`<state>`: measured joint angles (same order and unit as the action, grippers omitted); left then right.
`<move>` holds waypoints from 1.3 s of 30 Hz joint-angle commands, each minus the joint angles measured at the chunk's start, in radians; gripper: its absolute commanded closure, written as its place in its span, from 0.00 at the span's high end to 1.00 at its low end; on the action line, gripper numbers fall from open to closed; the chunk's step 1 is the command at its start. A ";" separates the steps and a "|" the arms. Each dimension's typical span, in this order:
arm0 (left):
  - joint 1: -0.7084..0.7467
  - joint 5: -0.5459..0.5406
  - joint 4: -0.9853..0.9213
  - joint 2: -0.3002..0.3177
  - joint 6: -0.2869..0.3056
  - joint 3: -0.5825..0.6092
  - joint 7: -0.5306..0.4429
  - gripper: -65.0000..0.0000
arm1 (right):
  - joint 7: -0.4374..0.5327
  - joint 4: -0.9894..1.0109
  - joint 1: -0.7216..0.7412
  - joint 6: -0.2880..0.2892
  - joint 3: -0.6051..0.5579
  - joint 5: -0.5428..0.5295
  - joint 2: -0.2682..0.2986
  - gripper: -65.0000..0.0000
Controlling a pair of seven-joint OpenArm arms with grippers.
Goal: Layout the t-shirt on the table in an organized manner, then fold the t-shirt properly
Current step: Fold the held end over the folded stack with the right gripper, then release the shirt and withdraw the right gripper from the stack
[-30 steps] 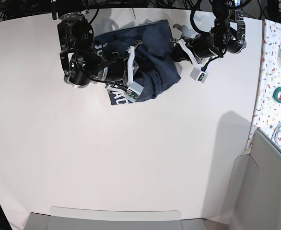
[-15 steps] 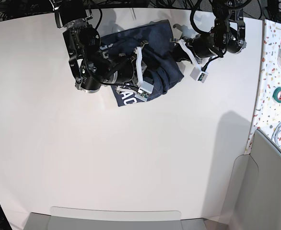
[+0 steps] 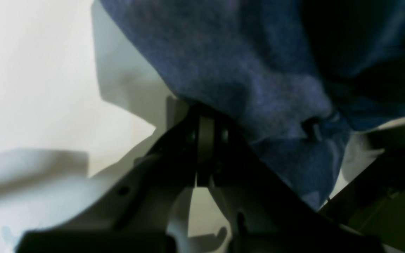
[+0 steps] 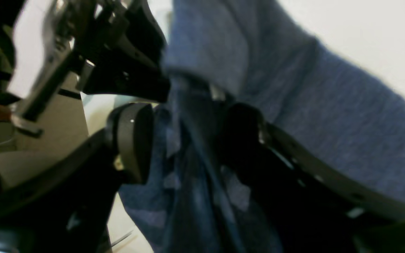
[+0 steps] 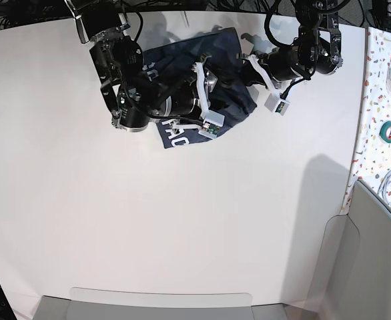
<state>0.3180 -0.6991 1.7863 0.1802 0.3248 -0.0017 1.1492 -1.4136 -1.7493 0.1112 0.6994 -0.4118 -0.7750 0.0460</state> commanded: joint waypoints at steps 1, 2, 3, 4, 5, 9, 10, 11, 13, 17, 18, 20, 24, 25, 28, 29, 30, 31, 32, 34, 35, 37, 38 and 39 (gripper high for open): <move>0.003 0.031 0.002 0.006 -0.005 0.001 0.022 0.00 | 0.018 -0.033 0.018 -0.001 0.000 -0.022 -0.008 0.56; 0.003 0.031 0.002 0.006 -0.005 0.001 0.022 0.00 | 0.018 -0.044 0.020 -0.001 0.000 -0.022 -0.010 0.56; 0.003 0.031 0.002 0.006 -0.005 0.001 0.022 0.00 | 0.018 -0.053 0.020 -0.001 0.000 -0.022 -0.011 0.56; 0.003 0.031 0.002 0.006 -0.005 0.001 0.022 0.00 | 0.018 -0.061 0.022 -0.001 0.000 -0.022 -0.011 0.56; 0.003 0.031 0.002 0.006 -0.005 0.001 0.022 0.00 | 0.018 -0.062 0.028 -0.001 0.000 -0.025 -0.011 0.56; 0.000 0.031 -0.035 0.006 -0.005 -0.001 0.021 0.00 | 0.018 -0.065 0.054 -0.001 0.000 -0.105 -0.008 0.56; -0.001 0.031 -0.050 0.006 -0.005 -0.001 0.021 0.00 | 0.018 -0.065 0.063 -0.001 0.000 -0.140 -0.007 0.56; -0.001 0.031 -0.062 0.006 -0.005 -0.001 0.019 0.00 | 0.018 -0.065 0.071 -0.001 0.004 -0.174 -0.005 0.56; -0.003 0.031 -0.078 0.006 -0.005 0.001 0.005 0.00 | 0.018 -0.065 0.083 -0.001 0.009 -0.223 -0.005 0.56; 0.000 0.031 -0.081 0.011 -0.005 -0.001 -0.033 0.00 | 0.021 -0.065 0.100 -0.001 0.029 -0.255 -0.005 0.56; 0.000 0.031 -0.079 0.012 -0.005 -0.002 -0.033 0.00 | 0.020 -0.065 0.100 -0.001 0.057 -0.255 -0.005 0.56; 0.000 0.031 -0.075 0.014 -0.005 -0.010 -0.048 0.00 | 0.020 -0.065 0.098 -0.001 0.127 -0.254 0.001 0.55; 0.000 0.028 -0.072 0.009 -0.005 -0.093 -0.050 0.00 | 0.026 -0.061 0.103 -0.001 0.310 -0.248 0.065 0.55; 0.000 0.026 -0.064 0.009 -0.005 -0.114 -0.051 0.00 | 0.026 -0.057 0.103 -0.001 0.350 -0.248 0.081 0.55; 0.000 0.025 -0.003 0.006 -0.005 -0.205 -0.051 0.00 | 0.026 -0.033 0.104 -0.001 0.463 -0.219 0.116 0.55; 0.000 0.025 0.030 0.006 -0.005 -0.245 -0.051 0.00 | 0.026 -0.022 0.104 -0.001 0.497 -0.202 0.124 0.55; 0.000 0.025 0.062 0.005 -0.005 -0.277 -0.051 0.00 | 0.026 -0.010 0.104 -0.001 0.522 -0.186 0.130 0.55; 0.000 0.025 0.093 -0.005 -0.005 -0.312 -0.045 0.00 | 0.026 0.005 0.106 -0.001 0.545 -0.168 0.134 0.55; 0.002 0.025 0.136 -0.015 -0.003 -0.355 -0.038 0.00 | 0.026 0.024 0.117 -0.001 0.560 -0.145 0.137 0.55; 0.008 0.022 0.220 -0.028 0.003 -0.415 -0.010 0.00 | 0.026 0.062 0.129 -0.001 0.572 -0.096 0.139 0.55; 0.022 0.019 0.260 -0.029 0.006 -0.426 0.021 0.00 | 0.027 0.079 0.141 -0.001 0.571 -0.059 0.139 0.55; 0.033 -0.027 0.289 -0.020 0.055 -0.393 0.084 0.00 | 0.027 0.104 0.170 -0.001 0.563 0.013 0.130 0.55; 0.033 -0.070 0.286 -0.018 0.106 -0.367 0.113 0.00 | 0.027 0.114 0.186 -0.001 0.554 0.055 0.125 0.55; 0.037 -0.113 0.286 -0.003 0.153 -0.341 0.133 0.00 | 0.027 0.119 0.207 -0.001 0.532 0.093 0.119 0.55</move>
<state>0.3553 -0.7952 2.0529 0.1669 0.4881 -0.3367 1.3071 -1.4082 -1.6154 0.2874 0.6994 0.1234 -0.6533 0.1631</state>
